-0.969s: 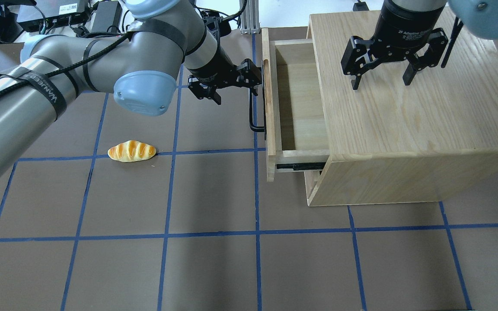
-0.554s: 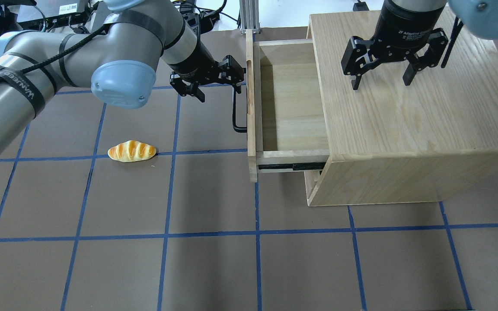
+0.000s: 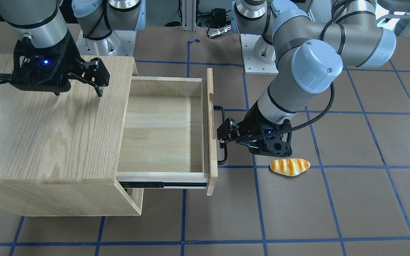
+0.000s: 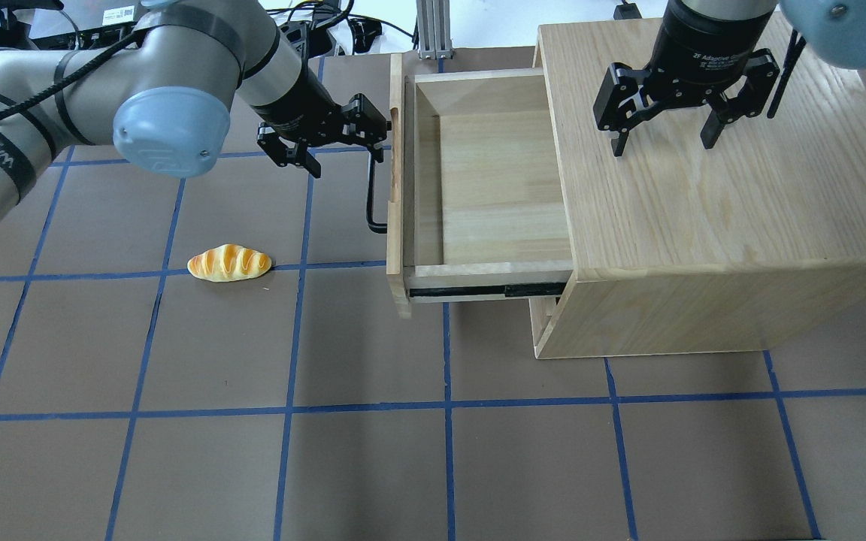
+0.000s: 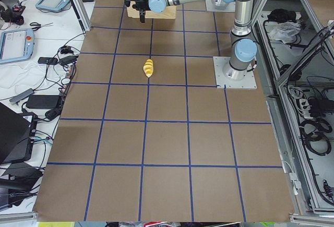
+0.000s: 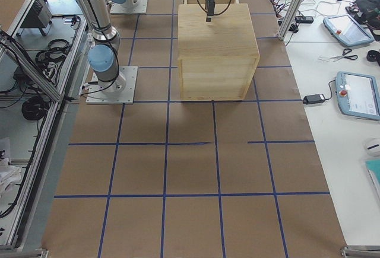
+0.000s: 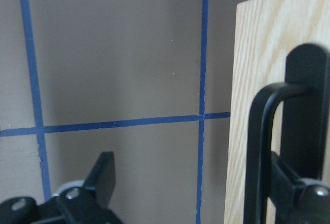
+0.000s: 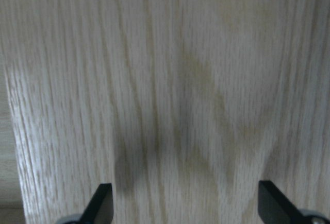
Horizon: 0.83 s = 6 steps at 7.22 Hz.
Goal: Open upper drawer
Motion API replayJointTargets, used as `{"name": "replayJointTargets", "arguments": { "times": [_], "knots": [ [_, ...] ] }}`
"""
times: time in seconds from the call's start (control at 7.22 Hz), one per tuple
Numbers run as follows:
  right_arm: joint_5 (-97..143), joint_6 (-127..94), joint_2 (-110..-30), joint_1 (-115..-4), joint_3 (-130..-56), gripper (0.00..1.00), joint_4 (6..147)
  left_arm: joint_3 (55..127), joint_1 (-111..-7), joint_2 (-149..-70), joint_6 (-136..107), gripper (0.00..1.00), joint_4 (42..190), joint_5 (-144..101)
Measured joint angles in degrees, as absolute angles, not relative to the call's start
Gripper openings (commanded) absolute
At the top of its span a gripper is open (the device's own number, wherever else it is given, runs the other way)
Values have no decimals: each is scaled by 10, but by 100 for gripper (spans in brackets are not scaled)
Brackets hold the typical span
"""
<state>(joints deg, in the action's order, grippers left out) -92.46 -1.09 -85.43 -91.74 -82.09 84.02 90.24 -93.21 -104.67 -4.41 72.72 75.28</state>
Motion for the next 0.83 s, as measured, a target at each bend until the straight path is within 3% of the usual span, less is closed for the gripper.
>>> {"name": "replayJointTargets", "arguments": {
  "times": [0.83],
  "knots": [
    [-925,-11,-854,-917,-821,100,840,886,-895,-1005,-16,100,821,782]
  ]
}}
